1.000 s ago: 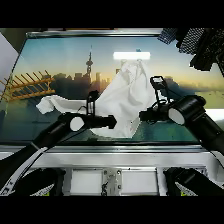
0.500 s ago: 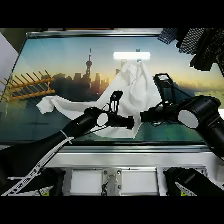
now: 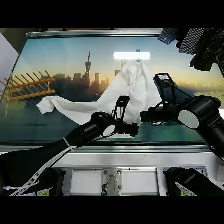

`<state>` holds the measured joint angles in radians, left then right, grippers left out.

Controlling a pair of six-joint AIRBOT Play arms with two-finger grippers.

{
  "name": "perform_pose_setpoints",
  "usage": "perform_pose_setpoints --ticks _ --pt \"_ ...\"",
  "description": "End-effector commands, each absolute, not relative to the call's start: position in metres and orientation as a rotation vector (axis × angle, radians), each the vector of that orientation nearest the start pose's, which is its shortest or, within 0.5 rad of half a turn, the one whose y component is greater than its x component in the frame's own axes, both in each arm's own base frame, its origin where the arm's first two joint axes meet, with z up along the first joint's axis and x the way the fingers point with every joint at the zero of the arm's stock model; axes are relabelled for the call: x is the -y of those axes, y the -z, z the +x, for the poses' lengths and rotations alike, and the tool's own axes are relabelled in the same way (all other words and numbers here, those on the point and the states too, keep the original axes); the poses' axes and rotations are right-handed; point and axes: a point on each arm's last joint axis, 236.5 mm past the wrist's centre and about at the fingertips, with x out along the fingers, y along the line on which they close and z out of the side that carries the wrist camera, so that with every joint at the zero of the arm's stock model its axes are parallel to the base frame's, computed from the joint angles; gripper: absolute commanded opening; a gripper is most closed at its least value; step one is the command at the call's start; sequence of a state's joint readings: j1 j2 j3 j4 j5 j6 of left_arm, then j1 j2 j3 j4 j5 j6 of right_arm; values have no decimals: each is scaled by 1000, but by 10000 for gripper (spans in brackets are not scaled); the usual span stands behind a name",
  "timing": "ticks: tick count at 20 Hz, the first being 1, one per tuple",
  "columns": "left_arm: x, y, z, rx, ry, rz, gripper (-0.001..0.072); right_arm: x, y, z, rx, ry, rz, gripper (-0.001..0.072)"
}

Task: Fold the clothes and pants, and hang the long-sleeved shirts on hangers.

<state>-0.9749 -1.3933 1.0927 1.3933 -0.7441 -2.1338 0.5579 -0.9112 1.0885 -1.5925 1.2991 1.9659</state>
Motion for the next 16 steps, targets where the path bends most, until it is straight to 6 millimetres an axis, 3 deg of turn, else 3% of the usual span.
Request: perform_pose_setpoints --ticks 1,5,7,10,11,12,14,16 --pt "382 44 235 -1252 509 -67 592 -163 -99 270 -1152 -260 20 17" --pt "359 73 241 -1330 409 -36 590 -163 -99 270 -1152 -260 20 17" --pt "342 78 247 -1349 362 -10 369 -163 -99 270 -1152 -259 20 17" --pt "318 79 254 -1355 303 64 363 -160 -99 271 -1148 -251 11 17" --pt "311 76 254 -1358 288 86 274 -157 -98 272 -1147 -240 0 17" --pt "302 70 258 -1341 275 110 11 -151 -98 274 -1145 -220 -20 17" --pt "293 46 269 -1282 275 112 11 -138 -97 276 -1144 -180 -65 17" --pt "288 9 280 -1205 297 57 11 -126 -97 279 -1139 -152 -95 17"
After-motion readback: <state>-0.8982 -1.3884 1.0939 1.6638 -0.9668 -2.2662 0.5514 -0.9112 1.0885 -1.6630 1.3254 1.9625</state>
